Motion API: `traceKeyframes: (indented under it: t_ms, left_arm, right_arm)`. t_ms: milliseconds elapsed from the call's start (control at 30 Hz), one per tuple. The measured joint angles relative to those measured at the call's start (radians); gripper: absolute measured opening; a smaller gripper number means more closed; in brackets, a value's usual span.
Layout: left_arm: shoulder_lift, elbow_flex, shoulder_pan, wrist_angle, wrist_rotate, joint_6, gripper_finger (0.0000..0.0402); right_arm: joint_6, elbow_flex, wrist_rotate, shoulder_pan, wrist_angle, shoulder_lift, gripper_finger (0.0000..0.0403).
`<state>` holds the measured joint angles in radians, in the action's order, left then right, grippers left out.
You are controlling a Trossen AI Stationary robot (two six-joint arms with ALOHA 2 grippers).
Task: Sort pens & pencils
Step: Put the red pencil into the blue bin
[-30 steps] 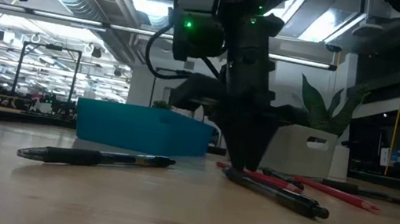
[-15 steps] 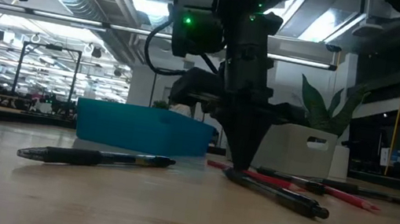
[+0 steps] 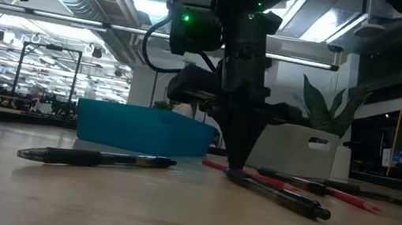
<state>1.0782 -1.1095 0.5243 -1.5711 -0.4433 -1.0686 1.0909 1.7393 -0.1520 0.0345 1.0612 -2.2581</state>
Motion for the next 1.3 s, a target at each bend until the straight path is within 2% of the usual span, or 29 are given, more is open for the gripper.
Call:
traceKeyframes:
  t_ms: [567, 700, 967, 1300]
  left_arm:
    - [0.000, 0.000, 0.000, 0.000, -0.001, 0.006, 0.0081]
    - [0.000, 0.000, 0.000, 0.000, -0.001, 0.006, 0.0081]
    - [0.000, 0.000, 0.000, 0.000, -0.001, 0.005, 0.0081]
    - [0.000, 0.000, 0.000, 0.000, -0.001, 0.005, 0.0081]
  right_arm:
    - [-0.002, -0.002, 0.040, 0.000, -0.008, -0.003, 0.0063]
    - [-0.001, -0.002, 0.040, 0.000, -0.007, -0.003, 0.0057]
    - [-0.001, -0.001, 0.046, 0.000, -0.007, -0.001, 0.0019]
    - [0.000, -0.001, 0.046, 0.000, -0.005, 0.000, 0.0015]
